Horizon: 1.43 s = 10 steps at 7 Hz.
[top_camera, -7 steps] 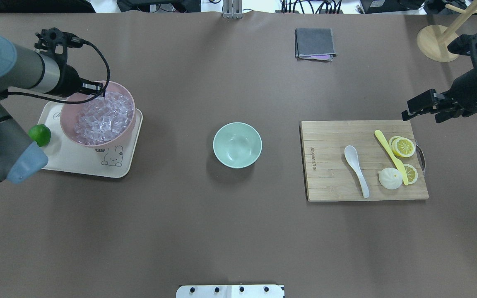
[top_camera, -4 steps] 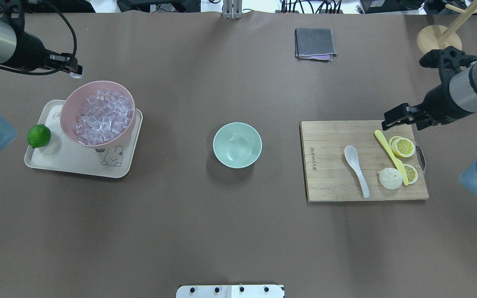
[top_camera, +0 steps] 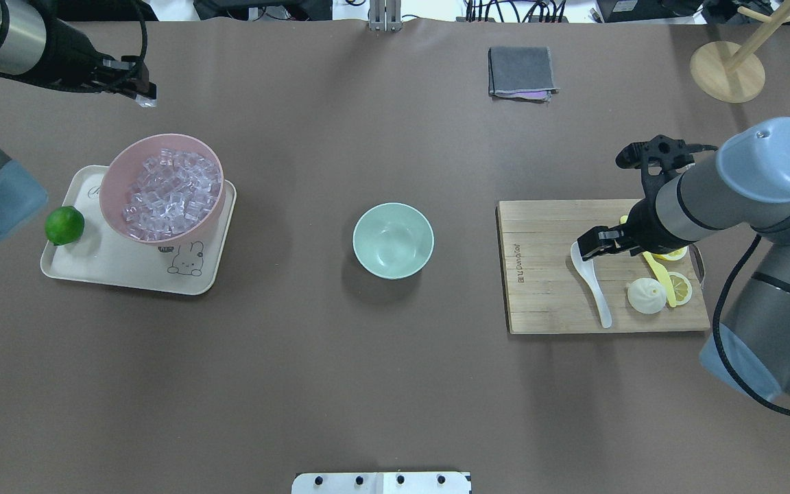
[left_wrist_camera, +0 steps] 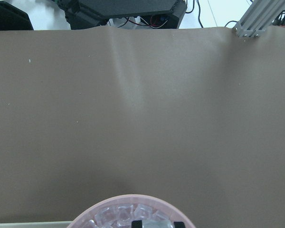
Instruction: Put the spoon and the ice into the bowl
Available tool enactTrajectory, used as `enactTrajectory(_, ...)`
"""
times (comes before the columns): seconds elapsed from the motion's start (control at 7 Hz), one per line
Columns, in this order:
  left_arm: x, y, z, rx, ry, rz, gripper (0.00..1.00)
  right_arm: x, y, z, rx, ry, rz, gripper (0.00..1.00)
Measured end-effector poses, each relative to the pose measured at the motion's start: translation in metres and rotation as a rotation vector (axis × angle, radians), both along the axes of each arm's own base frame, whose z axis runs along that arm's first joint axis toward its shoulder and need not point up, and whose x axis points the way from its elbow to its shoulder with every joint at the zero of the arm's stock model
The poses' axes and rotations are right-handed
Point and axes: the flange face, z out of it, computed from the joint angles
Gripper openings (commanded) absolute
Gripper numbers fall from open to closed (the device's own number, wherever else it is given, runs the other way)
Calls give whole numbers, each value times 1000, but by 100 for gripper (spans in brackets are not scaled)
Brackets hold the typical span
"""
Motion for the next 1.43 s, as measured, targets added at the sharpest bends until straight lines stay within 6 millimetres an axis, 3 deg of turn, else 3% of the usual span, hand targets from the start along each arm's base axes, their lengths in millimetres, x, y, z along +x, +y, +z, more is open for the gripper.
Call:
enactTrajectory(0.29,11,-1,-17,-14,6,-22,0,-22,6,20,-6,43,-28,70)
enactTrajectory(0.57,17,0,-20,-8,1,-28,0,-39,11,35,-20,71,-51,70)
enactTrajectory(1.43,19,2,-25,10,0,-20,0,-60,17,44,-36,89,-75,61)
